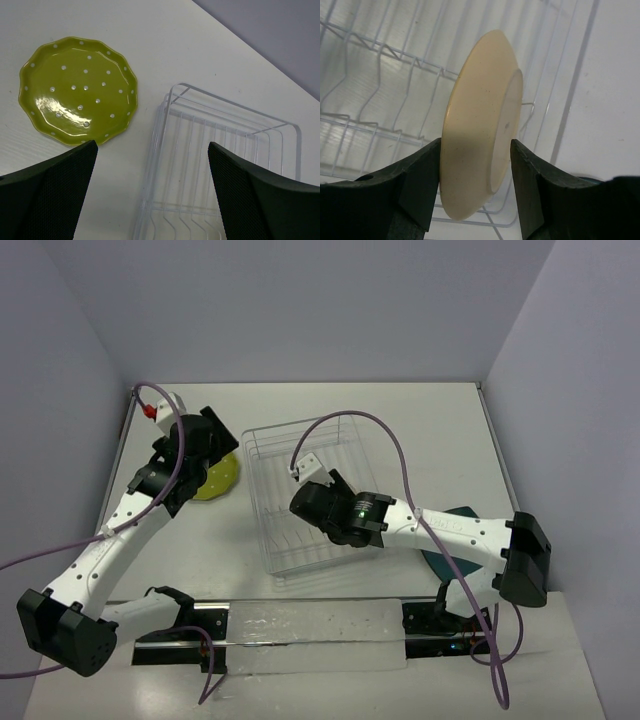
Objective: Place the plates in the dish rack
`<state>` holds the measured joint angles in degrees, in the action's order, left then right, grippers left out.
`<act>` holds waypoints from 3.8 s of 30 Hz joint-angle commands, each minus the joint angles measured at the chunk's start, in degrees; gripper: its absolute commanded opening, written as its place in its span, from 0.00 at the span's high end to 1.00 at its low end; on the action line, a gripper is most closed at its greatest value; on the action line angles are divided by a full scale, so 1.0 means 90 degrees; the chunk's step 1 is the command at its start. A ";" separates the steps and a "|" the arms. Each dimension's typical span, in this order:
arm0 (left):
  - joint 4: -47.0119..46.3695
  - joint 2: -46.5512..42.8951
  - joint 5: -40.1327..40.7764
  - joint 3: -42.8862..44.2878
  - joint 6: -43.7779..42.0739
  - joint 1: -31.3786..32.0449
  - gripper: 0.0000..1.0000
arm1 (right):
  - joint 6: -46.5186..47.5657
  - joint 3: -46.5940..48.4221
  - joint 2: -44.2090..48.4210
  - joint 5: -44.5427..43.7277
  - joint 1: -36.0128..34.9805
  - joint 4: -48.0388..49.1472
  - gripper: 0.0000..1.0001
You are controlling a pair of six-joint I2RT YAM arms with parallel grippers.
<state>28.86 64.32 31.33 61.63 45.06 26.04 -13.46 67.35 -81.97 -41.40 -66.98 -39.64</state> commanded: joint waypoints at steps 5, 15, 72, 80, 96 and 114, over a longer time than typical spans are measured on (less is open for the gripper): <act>0.0085 0.0070 0.0142 0.0310 0.0092 -0.0052 0.01 | 0.0080 -0.0082 0.0321 -0.0166 0.0187 0.0440 0.38; 0.0174 0.0050 0.0242 0.0259 0.0212 -0.0052 0.01 | 0.0513 -0.0571 0.0899 0.1487 0.0274 0.1390 0.35; 0.0190 0.3116 -0.2510 -0.0794 0.2130 -0.3845 1.00 | 0.5241 0.0346 0.1235 0.5859 0.2601 0.2498 0.08; 0.0681 0.1829 -0.3223 -0.1017 0.2028 -0.3789 1.00 | 0.5349 0.0685 0.0393 0.6624 0.1581 0.2954 0.08; 0.2086 0.0334 -0.3432 -0.1165 0.2093 -0.3782 1.00 | 0.6020 0.2210 -0.2544 0.4787 -0.0229 0.3428 0.08; 0.2157 -0.0235 -0.3684 -0.1321 0.2386 -0.3773 1.00 | -0.3665 0.2943 -0.2550 0.3166 0.0015 0.2450 0.00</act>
<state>51.70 64.96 1.23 47.31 65.49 -8.19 -28.26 91.64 -107.17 -9.80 -68.44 -13.18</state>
